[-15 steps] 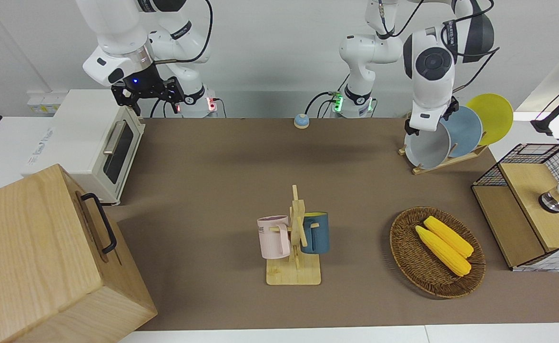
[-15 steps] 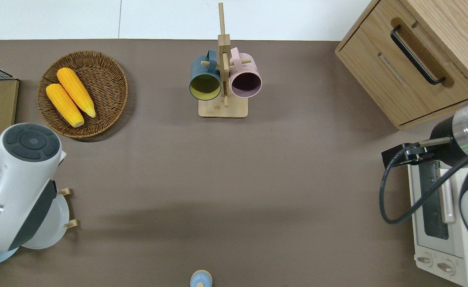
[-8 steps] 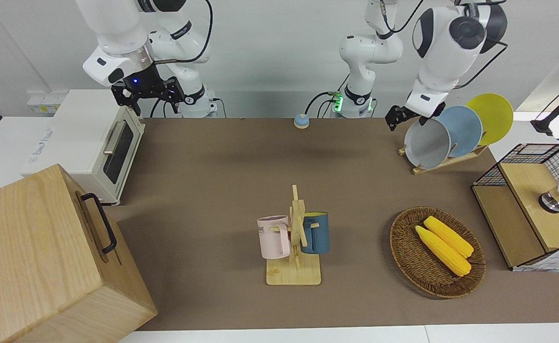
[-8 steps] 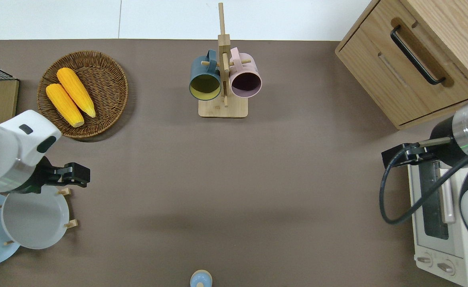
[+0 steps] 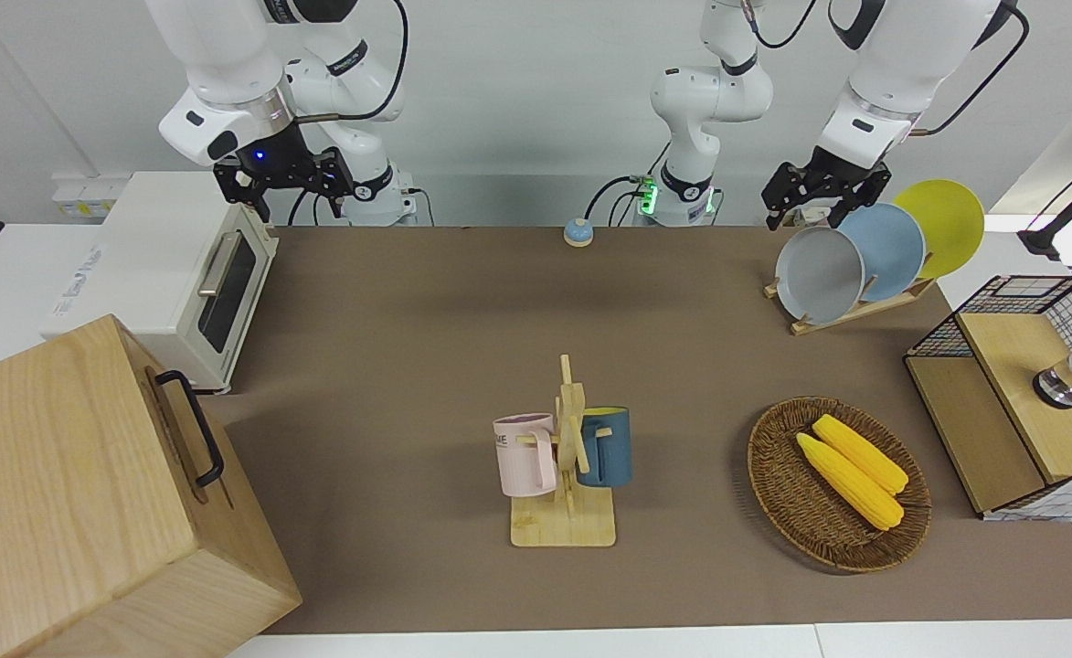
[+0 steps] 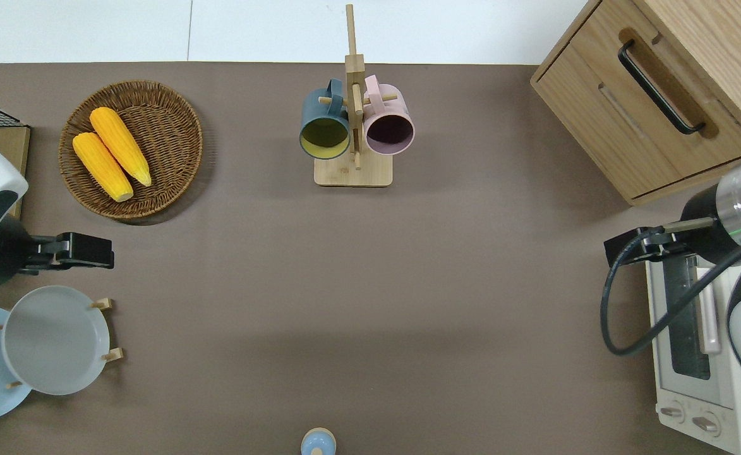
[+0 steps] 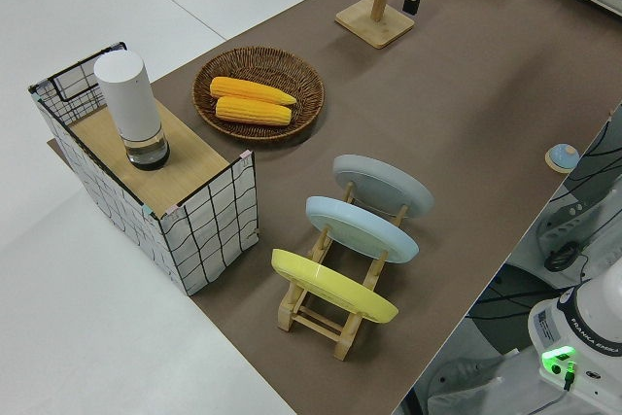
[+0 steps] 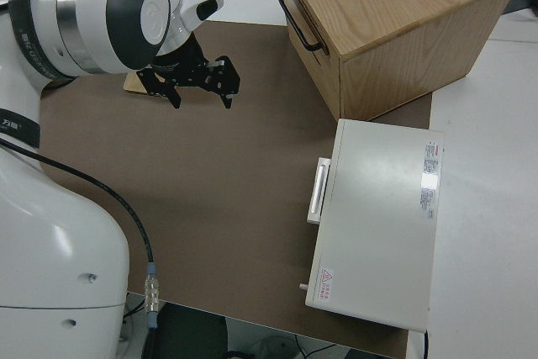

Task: Pick gray plate from table and place it on lower plate rack with left arm
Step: 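Open the left gripper and withdraw it from the plate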

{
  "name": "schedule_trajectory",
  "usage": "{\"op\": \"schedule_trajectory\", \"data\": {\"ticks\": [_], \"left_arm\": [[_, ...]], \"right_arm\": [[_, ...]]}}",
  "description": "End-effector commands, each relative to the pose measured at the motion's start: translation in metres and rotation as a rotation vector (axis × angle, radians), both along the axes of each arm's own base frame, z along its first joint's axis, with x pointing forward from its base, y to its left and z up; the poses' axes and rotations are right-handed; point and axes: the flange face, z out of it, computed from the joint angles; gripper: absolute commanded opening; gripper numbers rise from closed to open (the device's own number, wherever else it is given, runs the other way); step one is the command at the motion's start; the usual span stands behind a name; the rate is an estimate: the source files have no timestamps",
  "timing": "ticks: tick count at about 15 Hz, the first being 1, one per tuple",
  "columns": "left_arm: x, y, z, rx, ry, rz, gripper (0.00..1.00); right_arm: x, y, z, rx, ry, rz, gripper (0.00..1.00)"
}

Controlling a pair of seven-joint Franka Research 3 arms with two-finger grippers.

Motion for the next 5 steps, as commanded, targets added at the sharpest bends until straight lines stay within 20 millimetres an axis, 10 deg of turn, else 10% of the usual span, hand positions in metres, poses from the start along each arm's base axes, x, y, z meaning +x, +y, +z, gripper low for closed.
{"op": "schedule_trajectory", "data": {"ticks": [1,5], "left_arm": [[0.0146,-0.0024,-0.0042,-0.035,-0.024,-0.004,1.00],[0.0155,-0.0087,-0.0070,-0.030,-0.027,-0.012,1.00]], "right_arm": [[-0.0017,-0.0018,0.0036,-0.007,0.000,-0.014,0.983],[-0.0017,-0.0018,0.0036,-0.007,0.000,-0.014,0.983]]}}
